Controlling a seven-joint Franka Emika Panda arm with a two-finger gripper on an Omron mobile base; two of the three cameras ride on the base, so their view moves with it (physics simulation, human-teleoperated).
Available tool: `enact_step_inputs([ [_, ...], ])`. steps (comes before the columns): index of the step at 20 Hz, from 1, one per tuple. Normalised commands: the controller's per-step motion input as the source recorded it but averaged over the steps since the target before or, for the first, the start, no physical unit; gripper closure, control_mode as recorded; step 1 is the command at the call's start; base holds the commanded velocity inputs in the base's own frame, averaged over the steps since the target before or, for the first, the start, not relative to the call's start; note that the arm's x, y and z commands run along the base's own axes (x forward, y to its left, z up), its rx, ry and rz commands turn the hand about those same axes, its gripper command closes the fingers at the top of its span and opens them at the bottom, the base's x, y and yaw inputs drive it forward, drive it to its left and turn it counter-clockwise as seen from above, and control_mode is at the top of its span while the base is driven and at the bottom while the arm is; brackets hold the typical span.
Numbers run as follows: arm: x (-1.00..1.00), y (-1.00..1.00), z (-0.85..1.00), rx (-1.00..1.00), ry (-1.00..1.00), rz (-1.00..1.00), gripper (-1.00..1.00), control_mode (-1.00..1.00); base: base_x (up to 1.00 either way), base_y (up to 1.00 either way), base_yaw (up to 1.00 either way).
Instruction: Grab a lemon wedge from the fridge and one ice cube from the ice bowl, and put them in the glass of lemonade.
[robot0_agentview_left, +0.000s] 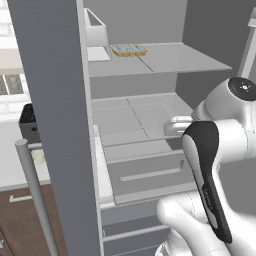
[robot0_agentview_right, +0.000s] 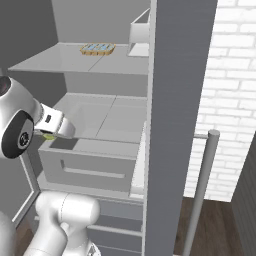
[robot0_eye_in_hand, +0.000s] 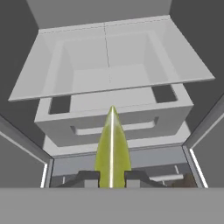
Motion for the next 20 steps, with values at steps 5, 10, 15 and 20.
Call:
enact_step_inputs([
  [5,-0.05,0.0,0.0,0.0,0.0,0.0,1.0,1.0,-0.77,-0.01,0.0],
  [10,0.0,0.0,0.0,0.0,0.0,0.0,1.0,1.0,-1.0,-0.04,0.0],
  [15,0.0,0.0,0.0,0.0,0.0,0.0,1.0,1.0,-1.0,-0.01,0.07],
  [20,0.0,0.0,0.0,0.0,0.0,0.0,1.0,1.0,-0.35,0.19,0.87],
])
